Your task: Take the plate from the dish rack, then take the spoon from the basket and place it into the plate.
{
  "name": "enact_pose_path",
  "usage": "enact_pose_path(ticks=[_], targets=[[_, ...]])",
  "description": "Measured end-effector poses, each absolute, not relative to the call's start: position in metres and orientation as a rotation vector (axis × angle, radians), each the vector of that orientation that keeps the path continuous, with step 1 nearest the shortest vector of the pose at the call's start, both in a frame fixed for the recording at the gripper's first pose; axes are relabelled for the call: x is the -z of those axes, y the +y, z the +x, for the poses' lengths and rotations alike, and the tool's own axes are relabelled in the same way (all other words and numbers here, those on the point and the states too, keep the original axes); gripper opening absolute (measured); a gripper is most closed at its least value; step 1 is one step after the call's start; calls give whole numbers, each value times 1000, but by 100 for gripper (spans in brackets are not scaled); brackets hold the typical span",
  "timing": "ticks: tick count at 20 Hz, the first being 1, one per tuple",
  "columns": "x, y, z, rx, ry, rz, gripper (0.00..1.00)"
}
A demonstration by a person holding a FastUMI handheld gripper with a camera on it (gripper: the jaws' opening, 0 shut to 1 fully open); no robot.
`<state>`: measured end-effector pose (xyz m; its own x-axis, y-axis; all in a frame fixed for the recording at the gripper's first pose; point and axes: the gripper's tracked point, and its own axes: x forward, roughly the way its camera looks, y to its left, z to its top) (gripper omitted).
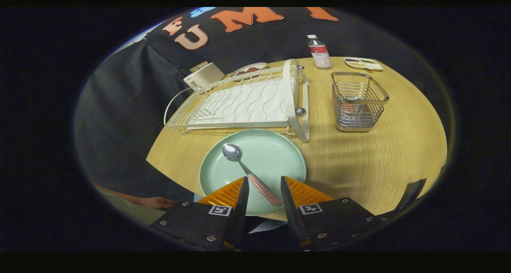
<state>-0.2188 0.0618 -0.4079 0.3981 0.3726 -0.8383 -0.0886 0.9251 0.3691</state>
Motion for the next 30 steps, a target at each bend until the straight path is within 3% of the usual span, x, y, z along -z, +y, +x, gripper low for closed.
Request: enact_pose_path(ticks=[12,24,30], targets=[[284,32,-120,-207,759,228,89],[152,-44,-67,8,338,3,93],[118,-46,-64,23,172,-16,93]])
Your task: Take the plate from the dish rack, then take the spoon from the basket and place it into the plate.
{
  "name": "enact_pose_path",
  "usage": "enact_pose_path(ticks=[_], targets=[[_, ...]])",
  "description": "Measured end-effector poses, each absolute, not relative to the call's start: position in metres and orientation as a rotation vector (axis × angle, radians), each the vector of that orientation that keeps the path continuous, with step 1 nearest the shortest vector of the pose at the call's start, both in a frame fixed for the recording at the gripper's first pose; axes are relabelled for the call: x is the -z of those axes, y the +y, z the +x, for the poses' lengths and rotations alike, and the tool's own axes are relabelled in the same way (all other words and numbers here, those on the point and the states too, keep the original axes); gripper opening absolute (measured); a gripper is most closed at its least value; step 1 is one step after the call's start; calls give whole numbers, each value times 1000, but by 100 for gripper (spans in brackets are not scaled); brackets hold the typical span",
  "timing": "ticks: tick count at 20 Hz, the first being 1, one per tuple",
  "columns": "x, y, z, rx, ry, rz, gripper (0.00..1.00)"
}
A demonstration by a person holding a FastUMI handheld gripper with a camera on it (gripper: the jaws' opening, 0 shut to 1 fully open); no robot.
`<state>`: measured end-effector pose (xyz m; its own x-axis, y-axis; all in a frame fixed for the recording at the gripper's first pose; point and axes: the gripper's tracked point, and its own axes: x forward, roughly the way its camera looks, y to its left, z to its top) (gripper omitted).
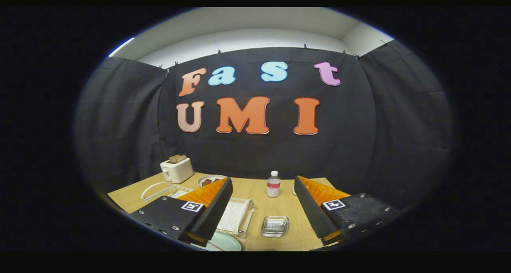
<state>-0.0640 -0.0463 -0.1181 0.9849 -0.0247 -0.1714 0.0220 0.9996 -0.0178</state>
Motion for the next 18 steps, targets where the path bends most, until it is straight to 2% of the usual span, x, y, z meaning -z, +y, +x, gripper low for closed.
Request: enact_pose_path(ticks=[5,18], targets=[[102,-47,-62,28,67,-22,93],[110,-41,-61,43,59,15,96]])
